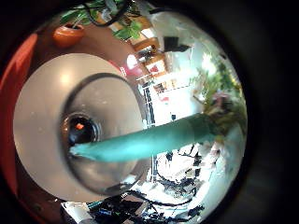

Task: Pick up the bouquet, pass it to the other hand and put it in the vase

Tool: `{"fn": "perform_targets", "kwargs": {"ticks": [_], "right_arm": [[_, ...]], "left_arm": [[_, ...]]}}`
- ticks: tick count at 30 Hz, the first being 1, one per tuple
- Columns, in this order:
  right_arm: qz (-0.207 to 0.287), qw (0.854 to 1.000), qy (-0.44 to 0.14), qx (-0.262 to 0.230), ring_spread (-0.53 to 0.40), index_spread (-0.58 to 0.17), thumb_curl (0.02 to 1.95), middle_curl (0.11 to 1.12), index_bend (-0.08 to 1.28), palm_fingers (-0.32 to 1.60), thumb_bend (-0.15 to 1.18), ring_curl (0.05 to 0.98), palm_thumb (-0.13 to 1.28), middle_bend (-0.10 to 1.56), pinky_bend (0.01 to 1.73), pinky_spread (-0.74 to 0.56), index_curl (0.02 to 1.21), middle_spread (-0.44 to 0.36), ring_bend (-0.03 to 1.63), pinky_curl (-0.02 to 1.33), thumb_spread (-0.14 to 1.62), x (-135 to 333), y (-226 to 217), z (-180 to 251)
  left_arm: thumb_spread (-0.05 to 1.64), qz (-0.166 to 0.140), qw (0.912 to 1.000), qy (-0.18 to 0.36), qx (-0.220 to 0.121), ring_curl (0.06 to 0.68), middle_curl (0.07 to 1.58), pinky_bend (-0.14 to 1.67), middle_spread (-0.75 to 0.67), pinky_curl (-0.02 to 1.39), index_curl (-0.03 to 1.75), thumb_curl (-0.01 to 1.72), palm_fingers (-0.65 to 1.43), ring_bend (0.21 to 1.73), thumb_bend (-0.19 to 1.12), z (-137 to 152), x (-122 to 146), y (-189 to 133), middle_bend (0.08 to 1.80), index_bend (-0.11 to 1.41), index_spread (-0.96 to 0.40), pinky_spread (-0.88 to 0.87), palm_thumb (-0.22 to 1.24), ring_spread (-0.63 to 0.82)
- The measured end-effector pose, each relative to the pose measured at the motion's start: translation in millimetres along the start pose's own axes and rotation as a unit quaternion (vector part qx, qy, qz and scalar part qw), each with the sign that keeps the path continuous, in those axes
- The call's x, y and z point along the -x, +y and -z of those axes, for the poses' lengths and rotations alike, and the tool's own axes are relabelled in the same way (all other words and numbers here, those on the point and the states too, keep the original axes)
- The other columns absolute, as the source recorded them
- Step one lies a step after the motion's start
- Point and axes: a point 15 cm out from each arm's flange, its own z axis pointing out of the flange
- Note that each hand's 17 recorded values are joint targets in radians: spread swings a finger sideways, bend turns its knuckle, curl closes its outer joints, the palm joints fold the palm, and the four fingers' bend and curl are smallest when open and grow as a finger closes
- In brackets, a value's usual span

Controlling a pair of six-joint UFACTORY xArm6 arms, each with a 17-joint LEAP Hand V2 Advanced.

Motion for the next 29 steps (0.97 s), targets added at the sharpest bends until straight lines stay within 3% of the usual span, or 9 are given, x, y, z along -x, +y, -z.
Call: {"fn": "perform_targets", "kwargs": {"ticks": [5, 11, 18, 23, 29], "right_arm": [[0.006, 1.000, 0.001, 0.000, -0.062, -0.457, 0.49, 0.35, 0.25, 0.51, -0.02, 0.173, 0.70, 0.21, 0.52, 0.41, 0.41, -0.082, 0.62, 0.23, 1.03, 0, 0, 0], [0.014, 1.000, 0.002, -0.003, -0.076, -0.455, 0.49, 0.36, 0.25, 0.55, -0.02, 0.166, 0.70, 0.22, 0.50, 0.40, 0.42, -0.085, 0.61, 0.20, 1.03, 3, 3, 3], [0.022, 0.999, 0.027, -0.003, -0.093, -0.447, 0.49, 0.37, 0.24, 0.60, -0.02, 0.165, 0.71, 0.24, 0.49, 0.40, 0.43, -0.094, 0.63, 0.17, 1.03, -2, 21, 9], [0.005, 0.993, 0.114, 0.017, -0.083, -0.423, 0.50, 0.37, 0.20, 0.60, -0.02, 0.167, 0.72, 0.24, 0.52, 0.40, 0.43, -0.087, 0.65, 0.16, 1.03, -22, 40, 36], [-0.029, 0.970, 0.234, 0.059, -0.045, -0.394, 0.50, 0.38, 0.18, 0.56, -0.02, 0.165, 0.73, 0.24, 0.54, 0.40, 0.41, -0.059, 0.66, 0.14, 1.04, -38, 59, 76]], "left_arm": [[0.89, 0.020, 0.9995, -0.016, -0.020, 0.182, 0.33, 0.17, 0.59, 0.49, 0.38, 0.36, -0.22, 0.55, -0.03, 31, 21, 14, 0.16, 0.09, 0.05, 0.61, 0.09, 0.63], [0.88, 0.028, 0.9992, -0.007, -0.029, 0.173, 0.28, 0.17, 0.60, 0.42, 0.30, 0.34, -0.18, 0.51, -0.03, 56, 14, 39, 0.16, 0.11, 0.06, 0.63, 0.08, 0.65], [0.89, 0.029, 0.9986, -0.027, -0.035, 0.172, 0.25, 0.18, 0.59, 0.36, 0.25, 0.34, -0.14, 0.47, -0.03, 48, 1, 76, 0.16, 0.13, 0.07, 0.62, 0.08, 0.66], [0.89, 0.038, 0.9947, -0.094, -0.017, 0.170, 0.23, 0.18, 0.59, 0.33, 0.25, 0.34, -0.12, 0.45, -0.03, 37, 2, 111, 0.17, 0.15, 0.09, 0.62, 0.10, 0.66], [0.91, 0.054, 0.9765, -0.207, 0.029, 0.173, 0.22, 0.19, 0.58, 0.31, 0.25, 0.33, -0.10, 0.43, -0.03, 18, 6, 152, 0.17, 0.15, 0.11, 0.62, 0.12, 0.66]]}}
